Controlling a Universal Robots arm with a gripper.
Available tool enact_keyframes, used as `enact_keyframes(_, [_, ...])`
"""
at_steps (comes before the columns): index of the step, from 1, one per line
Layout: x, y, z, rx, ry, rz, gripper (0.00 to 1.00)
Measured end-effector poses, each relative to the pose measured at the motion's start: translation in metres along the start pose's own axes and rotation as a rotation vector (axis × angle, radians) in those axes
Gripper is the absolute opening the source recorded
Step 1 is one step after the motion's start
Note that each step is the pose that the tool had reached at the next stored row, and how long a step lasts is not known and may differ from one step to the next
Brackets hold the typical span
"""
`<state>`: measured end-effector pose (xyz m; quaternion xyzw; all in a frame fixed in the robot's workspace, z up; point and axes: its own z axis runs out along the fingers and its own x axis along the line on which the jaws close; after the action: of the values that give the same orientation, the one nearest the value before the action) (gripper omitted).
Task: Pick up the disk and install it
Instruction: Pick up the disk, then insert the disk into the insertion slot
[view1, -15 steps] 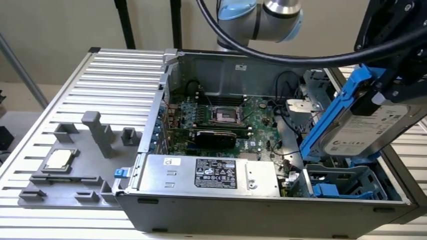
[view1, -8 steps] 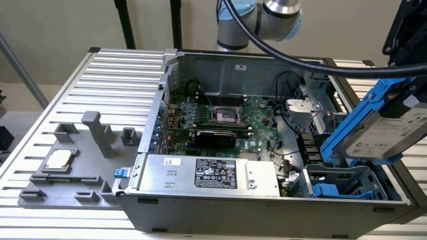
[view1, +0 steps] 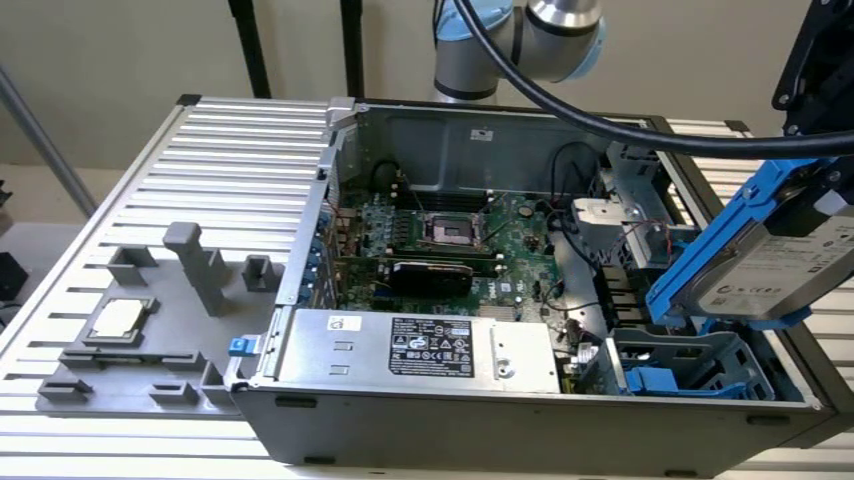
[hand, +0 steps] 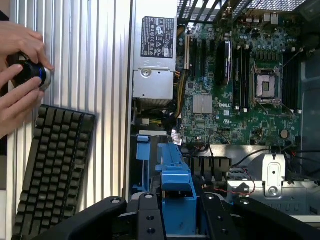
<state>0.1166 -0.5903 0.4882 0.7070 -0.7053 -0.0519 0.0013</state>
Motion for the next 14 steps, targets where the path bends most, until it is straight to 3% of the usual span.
enact_keyframes(12, [0.0, 0.0, 0.0, 0.0, 0.0, 0.0, 0.33])
enact_keyframes(14, [0.0, 0.0, 0.0004, -0.0001, 0.0024, 0.0, 0.33])
